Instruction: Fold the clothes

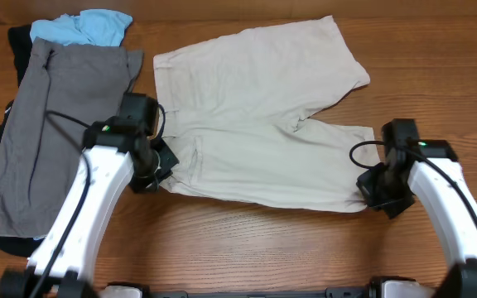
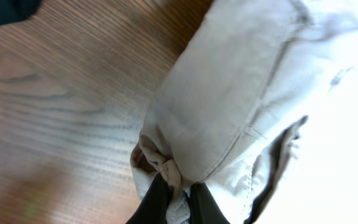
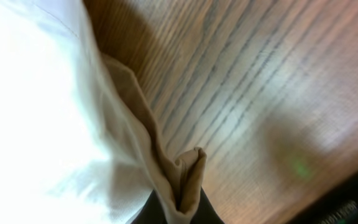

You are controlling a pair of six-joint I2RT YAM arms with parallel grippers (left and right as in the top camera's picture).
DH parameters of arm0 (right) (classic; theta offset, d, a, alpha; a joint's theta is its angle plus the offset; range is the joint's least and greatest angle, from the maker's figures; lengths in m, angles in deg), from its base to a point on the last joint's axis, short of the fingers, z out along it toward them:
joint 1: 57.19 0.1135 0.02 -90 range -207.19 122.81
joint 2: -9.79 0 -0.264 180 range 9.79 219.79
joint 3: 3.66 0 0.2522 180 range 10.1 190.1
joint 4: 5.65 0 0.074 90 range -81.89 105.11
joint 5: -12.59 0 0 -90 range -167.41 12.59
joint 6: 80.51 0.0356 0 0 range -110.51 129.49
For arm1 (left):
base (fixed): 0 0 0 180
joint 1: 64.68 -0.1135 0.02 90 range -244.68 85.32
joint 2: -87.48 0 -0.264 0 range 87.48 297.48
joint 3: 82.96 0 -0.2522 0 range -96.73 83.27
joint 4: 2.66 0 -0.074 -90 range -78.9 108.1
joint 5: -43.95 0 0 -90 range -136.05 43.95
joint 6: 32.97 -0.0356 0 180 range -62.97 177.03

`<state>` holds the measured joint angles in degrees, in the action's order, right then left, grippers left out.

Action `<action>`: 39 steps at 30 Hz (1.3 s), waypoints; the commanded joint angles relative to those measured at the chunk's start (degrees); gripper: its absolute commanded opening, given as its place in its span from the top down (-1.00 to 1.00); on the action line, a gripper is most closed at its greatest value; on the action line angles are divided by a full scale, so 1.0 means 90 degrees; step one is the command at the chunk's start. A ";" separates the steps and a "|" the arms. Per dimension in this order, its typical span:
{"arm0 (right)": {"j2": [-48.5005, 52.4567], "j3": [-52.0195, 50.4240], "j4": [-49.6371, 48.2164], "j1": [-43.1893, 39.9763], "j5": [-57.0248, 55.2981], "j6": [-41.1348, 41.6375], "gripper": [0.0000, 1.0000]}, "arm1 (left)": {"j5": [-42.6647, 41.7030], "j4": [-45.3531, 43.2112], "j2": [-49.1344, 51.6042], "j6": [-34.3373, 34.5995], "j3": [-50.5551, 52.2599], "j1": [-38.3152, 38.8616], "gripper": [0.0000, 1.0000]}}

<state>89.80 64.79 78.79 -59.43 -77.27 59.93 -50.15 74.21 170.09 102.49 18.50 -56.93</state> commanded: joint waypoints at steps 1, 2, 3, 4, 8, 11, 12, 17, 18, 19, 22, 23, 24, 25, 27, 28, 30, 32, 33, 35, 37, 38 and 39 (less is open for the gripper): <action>-0.0719 0.0515 0.0406 -0.0058 -0.0216 -0.0325 0.92 | 0.0228 0.0296 -0.0600 -0.0255 0.0005 -0.0070 0.92; -0.0964 0.0651 0.0629 -0.0058 -0.0270 -0.0325 0.92 | 0.0245 0.0364 -0.0729 -0.0270 0.0005 -0.0070 0.91; -0.1110 0.0731 0.0755 -0.0058 -0.0316 -0.0328 0.92 | 0.0245 0.0403 -0.0814 -0.0316 0.0005 -0.0070 0.92; -0.1401 0.0891 0.0988 -0.0058 -0.0403 -0.0325 0.92 | 0.0250 0.0493 -0.0988 -0.0364 0.0005 -0.0070 0.91; -0.2101 0.1307 0.1440 -0.0058 -0.0469 -0.0333 0.92 | 0.0240 0.0714 -0.1379 -0.0393 0.0005 -0.0068 0.92; -0.2506 0.1583 0.1659 -0.0058 -0.0466 -0.0551 0.92 | 0.0240 0.0928 -0.1659 -0.0389 0.0005 -0.0068 0.92; -0.2625 0.1693 0.1734 -0.0058 -0.0466 -0.0622 0.92 | 0.0238 0.0984 -0.1734 -0.0389 0.0005 -0.0068 0.92; -0.2766 0.2035 0.1625 -0.0058 -0.0583 -0.0920 0.92 | 0.0185 0.1171 -0.2064 -0.0384 0.0005 -0.0068 0.92; -0.2718 0.2035 0.1498 -0.0058 -0.0583 -0.0969 0.92 | 0.0189 0.1158 -0.2067 -0.0384 0.0005 -0.0068 0.92; -0.2582 0.2035 0.1302 -0.0058 -0.0580 -0.1093 0.92 | 0.0199 0.1127 -0.2059 -0.0384 0.0005 -0.0068 0.91; -0.2152 0.2035 0.0918 -0.0058 -0.0580 -0.1190 0.92 | 0.0308 0.1047 -0.2006 -0.0372 0.0007 -0.0068 0.92; -0.1919 0.2035 0.0716 -0.0058 -0.0549 -0.1294 0.92 | 0.0393 0.1008 -0.1970 -0.0335 0.0007 -0.0068 0.92; -0.1751 0.2035 0.0585 -0.0058 -0.0549 -0.1307 0.92 | 0.0457 0.0957 -0.1938 -0.0333 0.0007 -0.0068 0.92; -0.1489 0.2035 0.0338 -0.0058 -0.0544 -0.1358 0.92 | 0.0571 0.0884 -0.1885 -0.0328 0.0007 -0.0068 0.91; -0.0962 0.2035 -0.0359 -0.0058 -0.0469 -0.1581 0.92 | 0.0833 0.0719 -0.1763 -0.0233 0.0007 -0.0068 0.92; -0.0767 0.2035 -0.0699 -0.0056 -0.0389 -0.1681 0.92 | 0.0950 0.0619 -0.1695 -0.0209 0.0007 -0.0068 0.92; -0.0345 0.2038 -0.1435 -0.0056 -0.0257 -0.1814 0.92 | 0.1171 0.0308 -0.1503 -0.0185 0.0007 -0.0068 0.92; -0.0002 0.2040 -0.1965 -0.0058 -0.0204 -0.1829 0.92 | 0.1348 -0.0041 -0.1275 -0.0143 0.0007 -0.0068 0.91; 0.0170 0.2040 -0.2217 -0.0058 -0.0175 -0.1882 0.92 | 0.1409 -0.0206 -0.1168 -0.0119 0.0007 -0.0070 0.92; 0.0561 0.2040 -0.2776 -0.0056 -0.0138 -0.1979 0.92 | 0.1530 -0.0580 -0.0911 -0.0095 0.0007 -0.0068 0.92; 0.0831 0.2040 -0.3279 -0.0049 0.0012 -0.2193 0.92 | 0.1625 -0.0947 -0.0712 -0.0092 0.0007 -0.0068 0.92; 0.0947 0.2040 -0.3553 -0.0044 0.0070 -0.2232 0.92 | 0.1681 -0.1205 -0.0590 -0.0095 0.0007 -0.0068 0.92; 0.1037 0.2040 -0.3793 -0.0039 0.0090 -0.2239 0.92 | 0.1698 -0.1409 -0.0522 -0.0097 0.0007 -0.0068 0.92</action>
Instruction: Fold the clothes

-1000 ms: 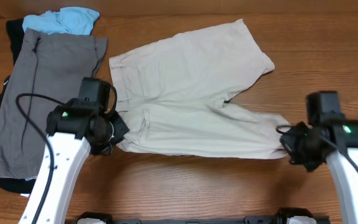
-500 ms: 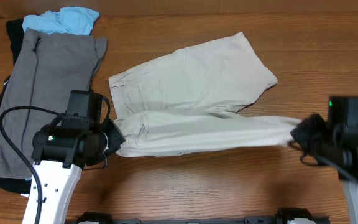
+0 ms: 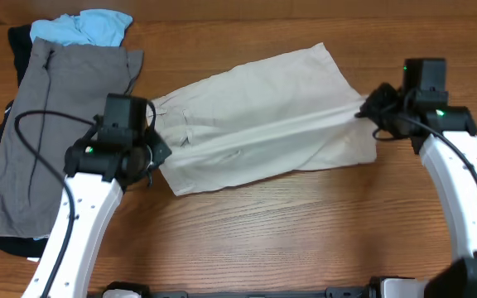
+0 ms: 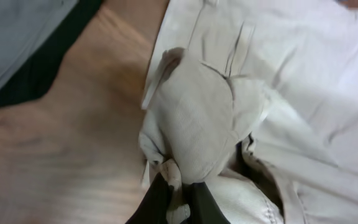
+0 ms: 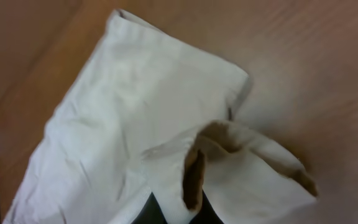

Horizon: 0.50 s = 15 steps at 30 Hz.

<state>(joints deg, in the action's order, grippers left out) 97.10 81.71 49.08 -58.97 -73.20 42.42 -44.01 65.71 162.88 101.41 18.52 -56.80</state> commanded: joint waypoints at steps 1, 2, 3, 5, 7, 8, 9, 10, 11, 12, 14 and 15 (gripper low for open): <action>0.0289 0.0160 -0.0702 -0.0087 -0.0330 -0.0306 0.92 | 0.1015 -0.0697 0.0338 0.0022 0.0005 -0.0083 0.92; 0.0364 0.0160 -0.0967 -0.0087 -0.0287 -0.0308 0.92 | 0.1022 -0.0945 0.0369 0.0019 0.0005 -0.0083 0.92; 0.0398 0.0160 -0.1129 -0.0087 -0.0277 -0.0308 0.92 | 0.1069 -0.1151 0.0376 0.0019 0.0005 -0.0083 0.92; 0.0471 0.0160 -0.1513 -0.0090 -0.0262 -0.0308 0.92 | 0.1280 -0.1530 0.0379 0.0019 0.0002 -0.0083 0.91; 0.0549 0.0160 -0.1826 -0.0087 -0.0260 -0.0308 0.92 | 0.1457 -0.1775 0.0379 0.0019 0.0002 -0.0085 0.91; 0.0583 0.0160 -0.1957 -0.0087 -0.0255 -0.0308 0.92 | 0.1569 -0.1906 0.0381 0.0019 0.0005 -0.0085 0.92; 0.0675 0.0160 -0.2178 -0.0070 -0.0223 -0.0308 0.92 | 0.1736 -0.2062 0.0386 0.0019 0.0005 -0.0085 0.92; 0.0726 0.0160 -0.2307 -0.0056 -0.0214 -0.0308 0.92 | 0.1824 -0.2125 0.0391 0.0019 0.0005 -0.0085 0.92; 0.0799 0.0160 -0.2441 -0.0027 -0.0214 -0.0311 0.92 | 0.1911 -0.2208 0.0401 0.0019 0.0005 -0.0083 0.92; 0.0889 0.0160 -0.2594 0.0002 -0.0214 -0.0308 0.92 | 0.2013 -0.2317 0.0420 0.0019 0.0005 -0.0085 0.91; 0.1049 0.0160 -0.2854 0.0068 -0.0211 -0.0308 0.92 | 0.2059 -0.2480 0.0452 0.0019 0.0005 -0.0085 0.89; 0.1219 0.0160 -0.3082 0.0124 -0.0175 -0.0308 0.92 | 0.2135 -0.2589 0.0500 0.0019 0.0005 -0.0083 0.89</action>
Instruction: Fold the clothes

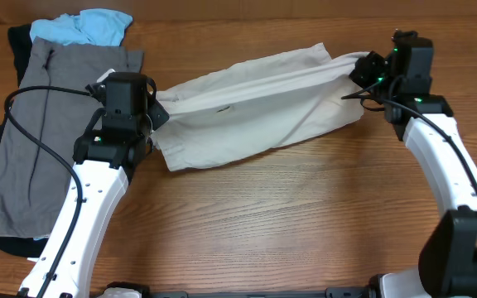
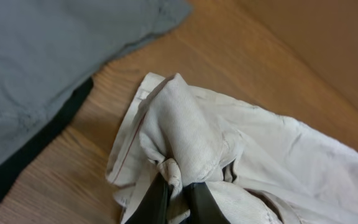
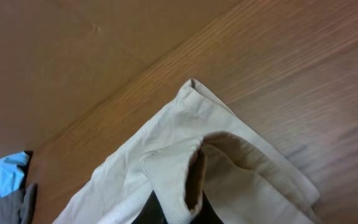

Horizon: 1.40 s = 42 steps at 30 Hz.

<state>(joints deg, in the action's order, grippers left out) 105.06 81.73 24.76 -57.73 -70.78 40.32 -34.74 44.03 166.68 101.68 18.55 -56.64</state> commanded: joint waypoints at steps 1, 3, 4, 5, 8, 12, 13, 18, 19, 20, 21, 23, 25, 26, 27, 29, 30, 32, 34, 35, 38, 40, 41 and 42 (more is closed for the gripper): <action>0.0442 0.0158 -0.0517 0.0024 -0.0437 -0.0075 0.92 | 0.1146 -0.0243 0.0126 -0.0010 0.0002 -0.0100 0.88; 0.0648 0.0158 -0.0777 0.0102 -0.0437 -0.0075 0.92 | 0.1146 -0.0352 0.0243 -0.0010 0.0002 -0.0104 0.88; 0.0748 0.0160 -0.0899 0.0136 -0.0437 -0.0073 0.92 | 0.1146 -0.0393 0.0323 -0.0010 0.0002 -0.0104 0.88; 0.0845 0.0163 -0.1018 0.0172 -0.0437 -0.0073 0.92 | 0.1144 -0.0440 0.0423 -0.0010 0.0002 -0.0104 0.88; 0.1003 0.0163 -0.1207 0.0262 -0.0440 -0.0073 0.92 | 0.1141 -0.0510 0.0738 -0.0010 0.0002 -0.0104 0.91; 0.0860 0.0408 -0.0585 0.0267 -0.0437 -0.0080 0.92 | 0.0886 -0.0447 0.0760 -0.0476 -0.0058 -0.0104 0.91; 0.0792 0.0529 -0.0294 0.0253 -0.0440 -0.0131 0.92 | 0.0709 -0.0352 0.0687 -0.0665 -0.0138 -0.0102 0.92; 0.0284 0.1744 0.2472 0.0090 -0.0435 -0.0267 0.92 | -0.0172 0.1270 0.0270 -0.0991 -0.1083 -0.0100 0.91; 0.0202 0.2023 0.3089 0.0080 -0.0437 -0.0267 0.92 | -0.0318 0.1564 0.0253 -0.0991 -0.1229 -0.0100 0.92; 0.0136 0.2254 0.3621 0.0056 -0.0435 -0.0265 0.92 | -0.0481 0.1889 0.0245 -0.0993 -0.1379 -0.0100 0.91; 0.0083 0.2480 0.4182 0.0041 -0.0437 -0.0267 0.92 | -0.0651 0.2251 0.0245 -0.0993 -0.1523 -0.0100 0.92; -0.0051 0.2982 0.5467 -0.0041 -0.0437 -0.0267 0.92 | -0.1071 0.2975 0.0245 -0.0993 -0.1693 -0.0097 0.85; -0.0141 0.3274 0.6433 -0.0131 -0.0435 -0.0265 0.90 | -0.1513 0.3444 0.0245 -0.0996 -0.1715 -0.0097 0.78; -0.0180 0.3334 0.6742 -0.0160 -0.0435 -0.0265 0.89 | -0.1668 0.3648 0.0245 -0.0993 -0.1715 -0.0097 0.74; -0.0253 0.3354 0.7077 -0.0197 -0.0435 -0.0265 0.89 | -0.1846 0.3937 0.0248 -0.0996 -0.1712 -0.0097 0.70; -0.0359 0.3354 0.7563 -0.0226 -0.0437 -0.0267 0.89 | -0.1960 0.4301 0.0245 -0.1030 -0.1715 -0.0095 0.67; -0.0374 0.3354 0.7681 -0.0231 -0.0440 -0.0267 0.89 | -0.2004 0.4490 0.0245 -0.1124 -0.1712 -0.0090 0.73; -0.0393 0.3354 0.7893 -0.0236 -0.0440 -0.0316 0.89 | -0.2045 0.4787 0.0245 -0.1304 -0.1712 -0.0049 0.91; -0.0396 0.3347 0.8070 -0.0236 -0.0442 -0.0381 0.89 | -0.1984 0.4993 0.0248 -0.1435 -0.1693 0.0068 0.92; -0.0396 0.3339 0.8075 -0.0236 -0.0440 -0.0413 0.89 | -0.1943 0.5010 0.0248 -0.1443 -0.1671 0.0109 0.92; -0.0393 0.3334 0.8014 -0.0236 -0.0442 -0.0435 0.89 | -0.1843 0.4979 0.0253 -0.1443 -0.1530 0.0308 0.92; -0.0393 0.3334 0.7910 -0.0236 -0.0444 -0.0454 0.89 | -0.1785 0.4945 0.0291 -0.1440 -0.1426 0.0461 0.92; -0.0393 0.3332 0.7844 -0.0236 -0.0447 -0.0461 0.89 | -0.1702 0.4918 0.0335 -0.1438 -0.1370 0.0561 0.83; -0.0393 0.3332 0.7820 -0.0236 -0.0447 -0.0464 0.89 | -0.1688 0.4886 0.0369 -0.1440 -0.1338 0.0610 0.72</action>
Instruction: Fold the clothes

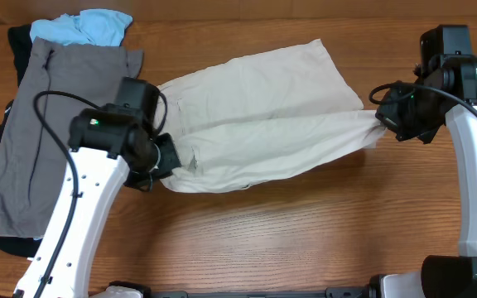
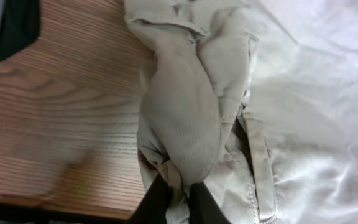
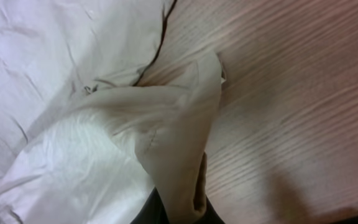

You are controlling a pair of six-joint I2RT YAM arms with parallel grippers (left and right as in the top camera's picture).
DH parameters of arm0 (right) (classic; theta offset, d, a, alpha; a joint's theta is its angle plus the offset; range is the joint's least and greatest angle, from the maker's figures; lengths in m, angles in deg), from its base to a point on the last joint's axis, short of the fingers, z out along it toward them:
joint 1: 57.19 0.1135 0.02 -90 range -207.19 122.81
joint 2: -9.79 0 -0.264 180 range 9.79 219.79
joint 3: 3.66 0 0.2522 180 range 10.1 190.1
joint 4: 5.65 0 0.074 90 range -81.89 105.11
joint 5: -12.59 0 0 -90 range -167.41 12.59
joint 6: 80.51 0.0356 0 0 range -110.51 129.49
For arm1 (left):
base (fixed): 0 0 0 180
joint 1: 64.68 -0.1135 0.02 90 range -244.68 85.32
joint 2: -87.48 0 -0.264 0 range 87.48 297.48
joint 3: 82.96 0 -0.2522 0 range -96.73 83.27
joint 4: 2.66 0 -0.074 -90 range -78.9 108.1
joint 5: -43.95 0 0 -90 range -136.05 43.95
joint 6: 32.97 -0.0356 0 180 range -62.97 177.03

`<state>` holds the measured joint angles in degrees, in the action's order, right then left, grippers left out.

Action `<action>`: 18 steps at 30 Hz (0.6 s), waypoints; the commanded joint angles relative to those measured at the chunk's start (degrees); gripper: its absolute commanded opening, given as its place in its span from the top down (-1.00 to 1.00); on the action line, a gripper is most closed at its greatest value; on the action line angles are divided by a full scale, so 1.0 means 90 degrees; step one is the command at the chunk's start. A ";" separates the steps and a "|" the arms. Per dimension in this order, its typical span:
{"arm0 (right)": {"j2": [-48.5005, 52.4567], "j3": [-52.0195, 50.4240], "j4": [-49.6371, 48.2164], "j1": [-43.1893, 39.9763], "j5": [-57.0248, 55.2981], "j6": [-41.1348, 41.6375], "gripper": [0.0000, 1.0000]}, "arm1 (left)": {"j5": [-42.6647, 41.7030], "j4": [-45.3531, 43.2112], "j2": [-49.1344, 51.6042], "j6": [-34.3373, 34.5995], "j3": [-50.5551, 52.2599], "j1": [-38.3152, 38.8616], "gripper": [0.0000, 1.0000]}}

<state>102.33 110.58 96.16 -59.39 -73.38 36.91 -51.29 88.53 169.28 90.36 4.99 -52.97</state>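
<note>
Beige shorts (image 1: 263,108) lie across the middle of the wooden table (image 1: 305,240), folded lengthwise with a raised fold stretched between the two arms. My left gripper (image 1: 157,159) is shut on the waistband corner at the shorts' left end; the left wrist view shows bunched beige cloth (image 2: 191,118) pinched in my gripper (image 2: 178,198). My right gripper (image 1: 385,122) is shut on the leg hem at the right end, seen as a beige cloth fold (image 3: 179,137) clamped in the gripper (image 3: 179,214).
A grey garment (image 1: 52,124) lies at the left over black cloth (image 1: 19,50). A light blue garment (image 1: 85,25) sits at the back left. Black cables loop off both arms.
Both grippers have come back toward the front of the table with the shorts' ends still held. The top layer now lies lower, over the bottom half.
The shorts lay spread flat with both grippers shut on their near corners. Then those corners were up over the middle, then at the far edge with the shorts doubled. Now the held ends are nearer again.
</note>
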 commanded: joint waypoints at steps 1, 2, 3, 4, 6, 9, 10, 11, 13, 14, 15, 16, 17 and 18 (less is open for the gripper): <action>-0.0090 0.0126 -0.0187 -0.0051 -0.0160 -0.0100 0.88 | 0.0151 -0.0134 0.0163 -0.0180 0.0240 0.0304 0.48; -0.0090 0.0126 -0.0211 -0.0051 -0.0170 -0.0100 0.88 | 0.0153 -0.0155 0.0216 -0.0182 0.0270 0.0347 0.36; -0.0090 0.0126 -0.0250 -0.0051 -0.0180 -0.0100 0.87 | 0.0153 -0.0158 0.0284 -0.0182 0.0282 0.0379 0.27; -0.0090 0.0126 -0.0262 -0.0051 -0.0197 -0.0097 0.87 | 0.0153 -0.0153 0.0340 -0.0182 0.0289 0.0393 0.23; -0.0090 0.0126 -0.0299 -0.0051 -0.0299 -0.0097 0.85 | 0.0151 -0.0124 0.0471 -0.0185 0.0301 0.0420 0.16; -0.0090 0.0126 -0.0301 -0.0051 -0.0386 -0.0097 0.83 | 0.0146 -0.0029 0.0612 -0.0189 0.0316 0.0418 0.17; -0.0090 0.0126 -0.0304 -0.0051 -0.0393 -0.0100 0.81 | 0.0126 0.0061 0.0653 -0.0270 0.0328 0.0420 0.18; -0.0090 0.0126 -0.0306 -0.0051 -0.0393 -0.0100 0.81 | 0.0097 0.0107 0.0658 -0.0386 0.0338 0.0425 0.18; -0.0087 0.0126 -0.0328 -0.0051 -0.0393 -0.0097 0.80 | 0.0053 0.0257 0.0656 -0.0600 0.0350 0.0471 0.24; -0.0087 0.0126 -0.0345 -0.0051 -0.0391 -0.0100 0.80 | -0.0015 0.0299 0.0656 -0.0733 0.0350 0.0503 0.28; -0.0090 0.0126 -0.0357 -0.0051 -0.0391 -0.0100 0.79 | -0.0194 0.0328 0.0656 -0.0998 0.0350 0.0578 0.31; -0.0087 0.0126 -0.0379 -0.0051 -0.0391 -0.0097 0.79 | -0.0386 0.0330 0.0656 -0.1209 0.0347 0.0668 0.33; -0.0087 0.0126 -0.0406 -0.0051 -0.0389 -0.0097 0.78 | -0.0571 0.0318 0.0656 -0.1382 0.0350 0.0784 0.37; -0.0087 0.0126 -0.0420 -0.0051 -0.0389 -0.0097 0.78 | -0.0729 0.0279 0.0656 -0.1542 0.0350 0.0950 0.41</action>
<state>102.33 110.58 93.06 -59.41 -75.52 36.39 -52.12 91.30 175.03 83.89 7.73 -47.92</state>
